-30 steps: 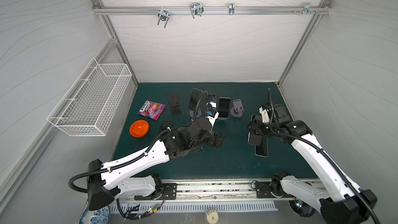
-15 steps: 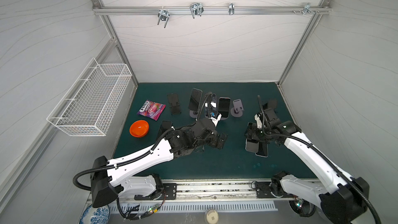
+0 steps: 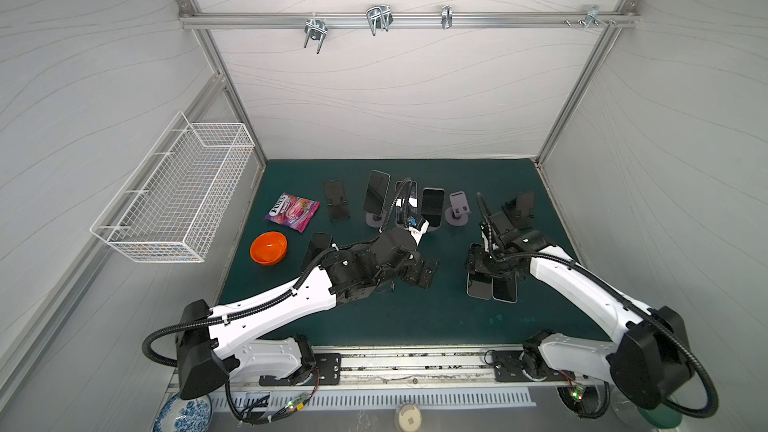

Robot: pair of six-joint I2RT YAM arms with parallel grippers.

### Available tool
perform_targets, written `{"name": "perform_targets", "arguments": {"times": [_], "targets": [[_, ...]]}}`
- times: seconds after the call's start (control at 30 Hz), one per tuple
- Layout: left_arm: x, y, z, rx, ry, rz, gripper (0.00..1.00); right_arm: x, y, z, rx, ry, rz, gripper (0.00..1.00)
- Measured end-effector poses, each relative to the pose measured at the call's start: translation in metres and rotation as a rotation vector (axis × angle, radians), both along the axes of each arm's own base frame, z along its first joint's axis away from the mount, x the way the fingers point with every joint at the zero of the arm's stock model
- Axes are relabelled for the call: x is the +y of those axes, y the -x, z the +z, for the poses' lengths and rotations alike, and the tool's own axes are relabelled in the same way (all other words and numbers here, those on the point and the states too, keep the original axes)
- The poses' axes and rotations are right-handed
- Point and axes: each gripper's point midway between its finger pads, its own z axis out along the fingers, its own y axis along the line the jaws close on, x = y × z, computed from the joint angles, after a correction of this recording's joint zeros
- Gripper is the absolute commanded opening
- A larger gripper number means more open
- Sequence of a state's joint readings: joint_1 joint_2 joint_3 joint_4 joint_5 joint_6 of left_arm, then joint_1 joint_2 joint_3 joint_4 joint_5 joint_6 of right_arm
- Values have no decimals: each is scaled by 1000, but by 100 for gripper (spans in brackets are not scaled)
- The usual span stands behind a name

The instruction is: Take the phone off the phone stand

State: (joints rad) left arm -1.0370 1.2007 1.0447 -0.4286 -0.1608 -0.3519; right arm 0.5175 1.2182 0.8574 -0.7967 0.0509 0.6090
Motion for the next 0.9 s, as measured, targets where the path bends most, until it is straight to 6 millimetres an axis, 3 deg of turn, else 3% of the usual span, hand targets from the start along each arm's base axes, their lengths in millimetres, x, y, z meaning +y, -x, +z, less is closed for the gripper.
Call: {"name": "perform_targets", "arguments": {"times": [0.57, 0.9], "targets": [[7, 1, 6, -24, -6, 4, 99, -3, -8, -43, 96, 93, -39, 0], [8, 0, 7, -28, -8, 8, 99, -4, -13, -51, 96, 118, -40, 0]]}}
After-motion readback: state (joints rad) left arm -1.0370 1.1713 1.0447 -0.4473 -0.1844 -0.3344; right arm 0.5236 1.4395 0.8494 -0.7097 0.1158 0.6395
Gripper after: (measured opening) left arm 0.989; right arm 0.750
